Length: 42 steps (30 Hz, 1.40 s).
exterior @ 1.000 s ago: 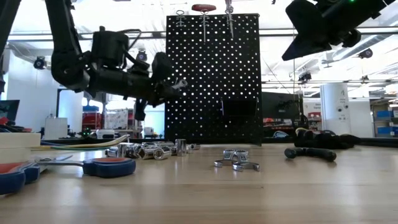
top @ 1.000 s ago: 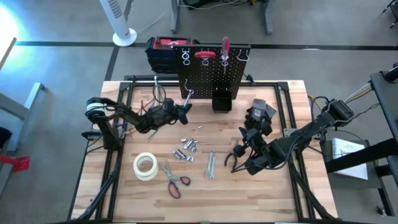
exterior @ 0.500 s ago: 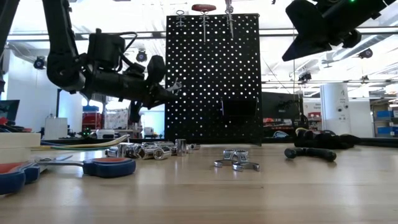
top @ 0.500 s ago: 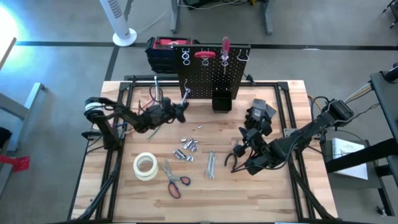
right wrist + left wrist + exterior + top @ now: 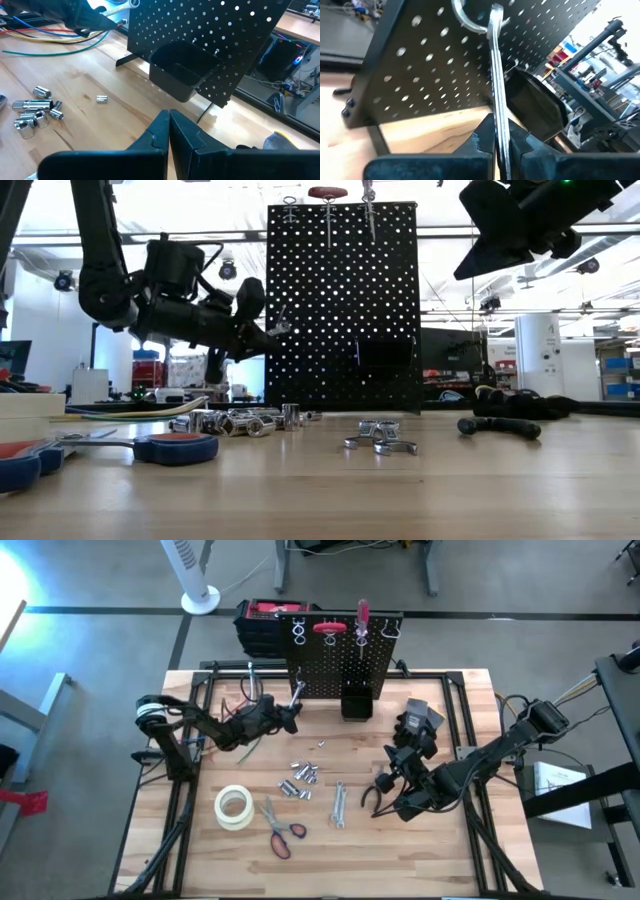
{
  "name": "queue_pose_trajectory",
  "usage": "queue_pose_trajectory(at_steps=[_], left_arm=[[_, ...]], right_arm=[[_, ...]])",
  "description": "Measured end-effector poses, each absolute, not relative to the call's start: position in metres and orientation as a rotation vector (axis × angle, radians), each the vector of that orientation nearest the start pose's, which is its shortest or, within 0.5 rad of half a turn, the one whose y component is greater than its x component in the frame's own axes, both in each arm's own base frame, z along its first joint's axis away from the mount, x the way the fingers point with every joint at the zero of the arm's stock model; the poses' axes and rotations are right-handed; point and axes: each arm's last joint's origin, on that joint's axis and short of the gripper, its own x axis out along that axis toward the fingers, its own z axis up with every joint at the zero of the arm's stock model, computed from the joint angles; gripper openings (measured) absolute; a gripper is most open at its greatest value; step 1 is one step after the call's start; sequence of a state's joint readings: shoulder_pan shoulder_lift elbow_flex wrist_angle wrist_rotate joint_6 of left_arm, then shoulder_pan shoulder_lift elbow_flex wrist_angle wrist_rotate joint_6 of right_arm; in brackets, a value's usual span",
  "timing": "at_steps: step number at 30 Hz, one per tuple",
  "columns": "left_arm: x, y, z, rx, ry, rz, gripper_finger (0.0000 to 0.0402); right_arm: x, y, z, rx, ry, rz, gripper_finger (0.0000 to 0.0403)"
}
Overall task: Hang tools onto peg board
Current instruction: Hang the right wrench on the peg board, then hang the wrench on the peg board
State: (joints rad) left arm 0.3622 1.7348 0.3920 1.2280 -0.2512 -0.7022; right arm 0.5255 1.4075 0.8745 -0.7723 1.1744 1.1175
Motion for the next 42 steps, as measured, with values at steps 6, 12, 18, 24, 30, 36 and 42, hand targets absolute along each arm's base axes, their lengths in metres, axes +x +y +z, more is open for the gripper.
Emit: queue_pose_trajectory(at_steps=[6,12,18,24,30,36,42], left_arm=[[0.251,0.103,0.126,-0.704,-0.089,0.635,0.0],[0.251,0.103,0.126,-0.678,-0.077,0.636,0.0],[0.251,0.102,0.124,-0.679,-0.059,0.634,0.0042],[0.25,0.101,0.114,-0.685,0.05,0.646,0.0135],[0.249,0.101,0.11,-0.677,0.103,0.657,0.0201],[0.25,0.098,0.109,-0.67,0.135,0.584,0.022],[0.248,0.081,0.108,-0.64,0.158,0.471,0.0216]], right_arm=[[0.22,0.097,0.215,0.026,0.429,-0.89,0.0],[0.22,0.097,0.215,0.026,0.429,-0.89,0.0],[0.22,0.097,0.215,0.022,0.437,-0.886,0.0],[0.22,0.097,0.215,0.02,0.438,-0.886,0.0],[0.22,0.097,0.215,0.016,0.44,-0.885,0.0],[0.22,0.097,0.215,0.016,0.44,-0.884,0.0],[0.221,0.097,0.213,0.037,0.458,-0.879,0.0]])
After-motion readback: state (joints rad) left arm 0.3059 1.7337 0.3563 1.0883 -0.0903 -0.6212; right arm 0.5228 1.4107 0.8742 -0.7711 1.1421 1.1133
